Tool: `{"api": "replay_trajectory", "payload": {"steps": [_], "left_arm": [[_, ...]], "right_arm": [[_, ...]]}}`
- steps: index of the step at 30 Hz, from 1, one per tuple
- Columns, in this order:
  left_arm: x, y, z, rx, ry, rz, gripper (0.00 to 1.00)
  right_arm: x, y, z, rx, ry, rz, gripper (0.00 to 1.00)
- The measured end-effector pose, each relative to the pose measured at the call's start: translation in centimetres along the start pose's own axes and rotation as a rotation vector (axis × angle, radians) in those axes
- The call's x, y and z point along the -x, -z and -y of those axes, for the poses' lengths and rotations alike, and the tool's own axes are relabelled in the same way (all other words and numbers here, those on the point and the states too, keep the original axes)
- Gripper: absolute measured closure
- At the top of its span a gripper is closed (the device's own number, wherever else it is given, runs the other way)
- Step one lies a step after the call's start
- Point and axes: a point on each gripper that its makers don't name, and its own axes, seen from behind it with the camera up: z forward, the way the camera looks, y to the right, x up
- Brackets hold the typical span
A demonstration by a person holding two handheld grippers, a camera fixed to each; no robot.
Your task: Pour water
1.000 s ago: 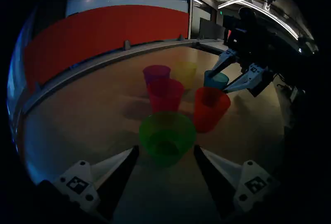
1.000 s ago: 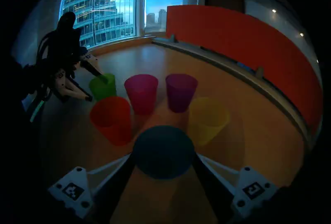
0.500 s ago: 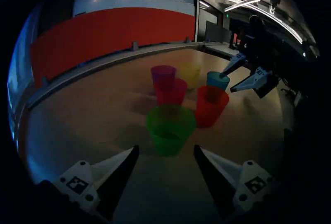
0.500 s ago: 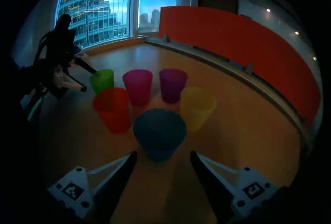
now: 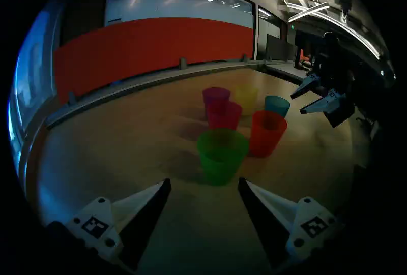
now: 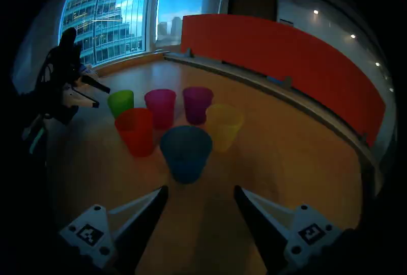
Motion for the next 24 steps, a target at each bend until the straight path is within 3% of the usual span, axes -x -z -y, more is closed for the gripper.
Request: {"api": "replay_trajectory", "payload": {"steps": [11,24], "left_arm": [[-0.9,1.8,2.4,-0.126,0.06,-0.102,0.02],[-3.5,4.2,6.2,-0.315,0.108,-0.251,0.02]], "right_arm": [[-2.0,1.9,-1.7,0.119,-0.077,-0.095,0.0],[-3.9,3.1,-4.5,0.303,-0.153,-0.224,0.0]]}}
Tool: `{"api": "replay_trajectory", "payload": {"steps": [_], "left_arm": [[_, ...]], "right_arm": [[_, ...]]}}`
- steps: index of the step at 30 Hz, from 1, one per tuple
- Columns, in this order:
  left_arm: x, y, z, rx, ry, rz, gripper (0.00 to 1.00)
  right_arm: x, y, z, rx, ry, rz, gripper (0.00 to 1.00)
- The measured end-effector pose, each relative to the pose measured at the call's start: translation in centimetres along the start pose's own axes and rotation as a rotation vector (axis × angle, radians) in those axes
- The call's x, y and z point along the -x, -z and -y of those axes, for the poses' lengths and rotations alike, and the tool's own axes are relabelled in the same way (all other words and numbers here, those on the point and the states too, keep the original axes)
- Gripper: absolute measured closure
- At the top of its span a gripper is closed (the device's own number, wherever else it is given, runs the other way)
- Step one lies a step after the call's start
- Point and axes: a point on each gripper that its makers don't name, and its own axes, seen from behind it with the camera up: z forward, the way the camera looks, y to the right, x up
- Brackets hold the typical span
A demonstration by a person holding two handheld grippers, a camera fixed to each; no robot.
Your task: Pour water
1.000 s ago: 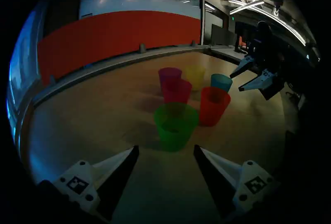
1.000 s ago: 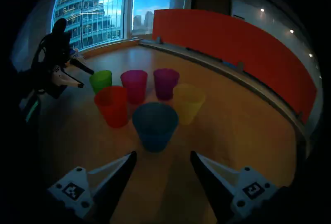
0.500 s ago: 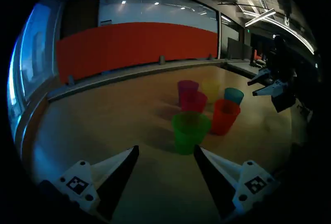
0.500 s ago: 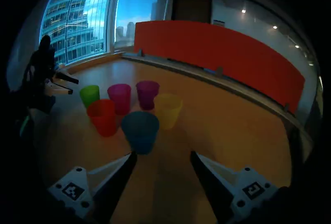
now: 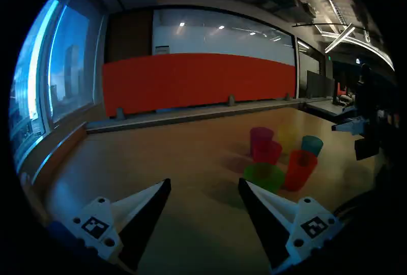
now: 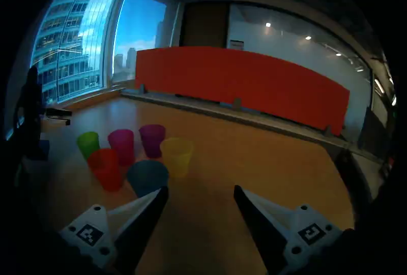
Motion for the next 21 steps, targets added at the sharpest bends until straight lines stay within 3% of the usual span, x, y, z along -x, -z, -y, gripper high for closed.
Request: {"api": "replay_trajectory", "payload": {"steps": [12,21], "left_arm": [[-2.6,0.1,1.5,-0.107,0.03,-0.115,0.02],[-4.4,0.5,2.2,-0.161,0.041,-0.198,0.02]], "right_arm": [[-3.4,0.5,-3.0,0.167,-0.097,-0.18,0.0],[-5.4,1.1,-4.2,0.25,-0.123,-0.296,0.0]]}}
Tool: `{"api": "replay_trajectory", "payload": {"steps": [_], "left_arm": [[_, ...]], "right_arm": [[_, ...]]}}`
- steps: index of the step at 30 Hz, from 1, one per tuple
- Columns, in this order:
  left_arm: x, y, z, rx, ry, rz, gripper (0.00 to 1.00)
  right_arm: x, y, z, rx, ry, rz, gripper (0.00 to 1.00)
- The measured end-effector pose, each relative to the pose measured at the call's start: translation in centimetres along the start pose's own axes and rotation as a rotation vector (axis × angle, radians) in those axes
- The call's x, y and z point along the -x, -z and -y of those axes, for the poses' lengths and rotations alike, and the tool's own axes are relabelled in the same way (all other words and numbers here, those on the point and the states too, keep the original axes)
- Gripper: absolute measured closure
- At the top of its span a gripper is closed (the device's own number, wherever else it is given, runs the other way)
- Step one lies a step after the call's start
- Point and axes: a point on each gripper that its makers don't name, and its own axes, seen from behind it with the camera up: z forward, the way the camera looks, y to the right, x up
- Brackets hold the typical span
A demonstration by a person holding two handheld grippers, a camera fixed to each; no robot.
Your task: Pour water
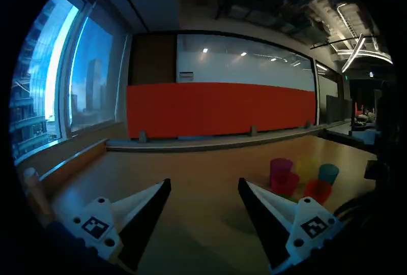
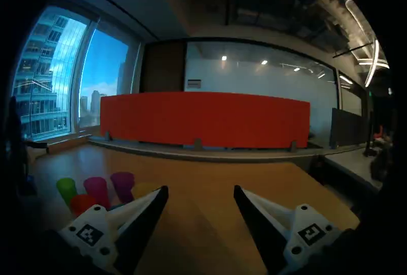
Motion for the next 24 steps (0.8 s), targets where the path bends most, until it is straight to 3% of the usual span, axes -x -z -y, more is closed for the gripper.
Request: {"api": "replay_trajectory", "payload": {"steps": [6,12,24], "left_arm": [[-1.7,0.1,0.5,-0.042,-0.011,-0.069,0.02],[-2.2,0.1,0.3,-0.059,-0.015,-0.096,0.02],[-2.4,0.2,0.0,-0.088,-0.045,-0.114,0.02]], "right_arm": [[-1.4,0.5,-0.6,0.061,-0.005,-0.074,0.0],[-2.3,0.8,-1.5,0.114,-0.017,-0.118,0.0],[-2.6,1.1,-1.4,0.146,0.005,-0.137,0.0]]}}
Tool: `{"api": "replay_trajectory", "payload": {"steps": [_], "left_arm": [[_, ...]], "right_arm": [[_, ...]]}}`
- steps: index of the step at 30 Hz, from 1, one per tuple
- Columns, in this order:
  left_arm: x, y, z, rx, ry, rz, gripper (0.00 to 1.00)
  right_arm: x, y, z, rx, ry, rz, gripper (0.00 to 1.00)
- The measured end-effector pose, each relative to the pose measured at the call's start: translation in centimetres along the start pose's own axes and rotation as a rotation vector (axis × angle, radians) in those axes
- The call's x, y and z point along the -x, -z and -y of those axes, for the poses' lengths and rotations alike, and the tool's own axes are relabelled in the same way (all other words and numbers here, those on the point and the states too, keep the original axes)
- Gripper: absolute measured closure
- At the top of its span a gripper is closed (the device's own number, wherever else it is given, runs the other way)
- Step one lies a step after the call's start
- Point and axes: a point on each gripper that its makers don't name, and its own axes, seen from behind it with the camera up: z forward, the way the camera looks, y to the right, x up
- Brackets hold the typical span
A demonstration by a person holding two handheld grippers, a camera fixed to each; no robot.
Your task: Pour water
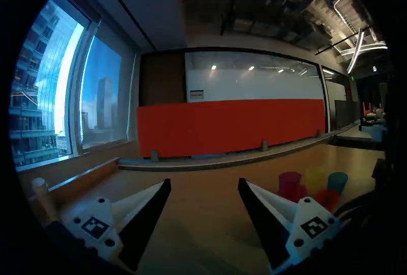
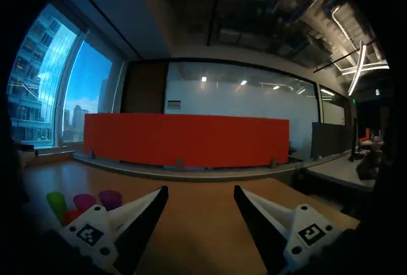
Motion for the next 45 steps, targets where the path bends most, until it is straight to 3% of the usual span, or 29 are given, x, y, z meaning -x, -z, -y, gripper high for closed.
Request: {"api": "replay_trajectory", "payload": {"steps": [9,20,27,45], "left_arm": [[0.5,0.0,-0.1,-0.018,0.031,-0.017,0.02],[2.2,-0.1,-0.3,-0.037,0.01,-0.008,0.02],[3.3,-0.4,-0.1,-0.035,0.049,-0.001,0.02],[5.2,-1.6,0.5,-0.042,0.074,0.022,0.02]], "right_arm": [[-0.7,0.1,0.2,0.009,0.026,-0.002,0.0],[-0.5,-0.2,0.5,0.001,-0.013,0.007,0.0],[-0.1,-0.3,0.6,0.0,-0.029,0.016,0.0],[0.1,-0.4,0.4,0.009,-0.038,0.034,0.0]]}}
